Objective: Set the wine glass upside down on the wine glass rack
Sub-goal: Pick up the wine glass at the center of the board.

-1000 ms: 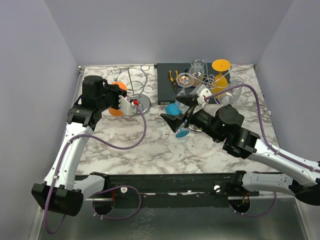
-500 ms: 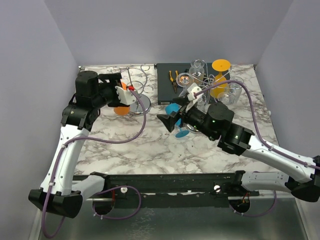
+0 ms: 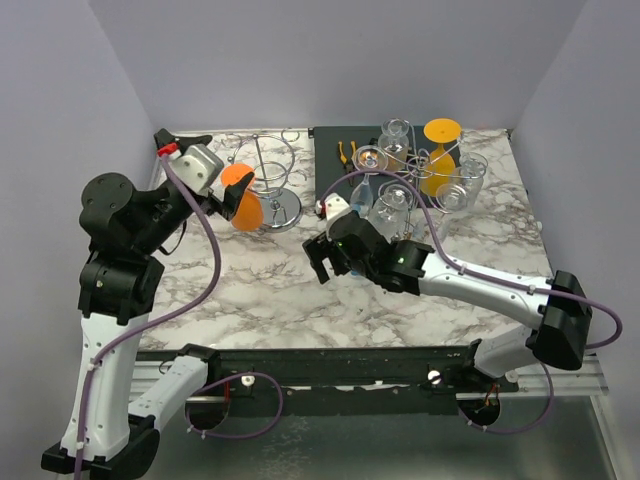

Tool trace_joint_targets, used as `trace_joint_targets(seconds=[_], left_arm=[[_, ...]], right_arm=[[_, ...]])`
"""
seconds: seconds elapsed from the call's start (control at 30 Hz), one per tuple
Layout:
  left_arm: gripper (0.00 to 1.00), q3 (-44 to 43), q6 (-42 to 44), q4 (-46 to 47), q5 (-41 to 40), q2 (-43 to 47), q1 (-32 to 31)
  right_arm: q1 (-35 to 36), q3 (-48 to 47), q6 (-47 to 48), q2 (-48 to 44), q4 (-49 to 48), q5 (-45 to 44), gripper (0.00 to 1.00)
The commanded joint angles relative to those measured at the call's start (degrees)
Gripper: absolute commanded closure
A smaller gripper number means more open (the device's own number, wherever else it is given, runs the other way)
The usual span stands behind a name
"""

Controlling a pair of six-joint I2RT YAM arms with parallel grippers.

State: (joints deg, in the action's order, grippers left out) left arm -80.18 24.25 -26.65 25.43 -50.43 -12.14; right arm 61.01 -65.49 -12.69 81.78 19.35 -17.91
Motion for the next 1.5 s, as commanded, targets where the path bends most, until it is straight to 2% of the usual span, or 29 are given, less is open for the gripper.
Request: trace_joint_targets(seconds=[0.0,0.23,0.47,0.87,1.1,1.33,1.47], left_arm=[[0.08,-1.9,-16.1,5.3,-2.7,1.3,-0.2],[0.09,-0.2,-16.6,5.7,-0.7,4.5,-0.2],[0.09,-0.2,-15.4,5.9,2.2,6.6,-0.3],[0.09,0.9,-17.1,6.0,3.5,7.7,-0.3],[0.09,2.3,-17.3,6.0,4.6,8.3,-0.2],[0.10,3.5,-17.0,6.0,5.3,9.5,-0.2],[0.10,4.0,-16.2,6.0,5.2,9.9,-0.3]], right_arm=[[0.1,1.0,-5.3,2.8,1.2,-5.7,0.09],[-0.7,3.2,-7.6,8.9,-0.6,-10.6,0.08],[-3.2,7.2,-10.7,10.4,-4.6,-12.2,0.08],[-7.0,9.5,-9.7,13.7,-9.5,-14.2,0.09],[-7.8,9.3,-8.0,15.5,-9.3,-16.6,0.10],[-7.7,11.3,-7.6,17.9,-13.1,-13.5,0.12],[-7.5,12.0,-6.7,18.8,-16.4,-8.4,0.18]])
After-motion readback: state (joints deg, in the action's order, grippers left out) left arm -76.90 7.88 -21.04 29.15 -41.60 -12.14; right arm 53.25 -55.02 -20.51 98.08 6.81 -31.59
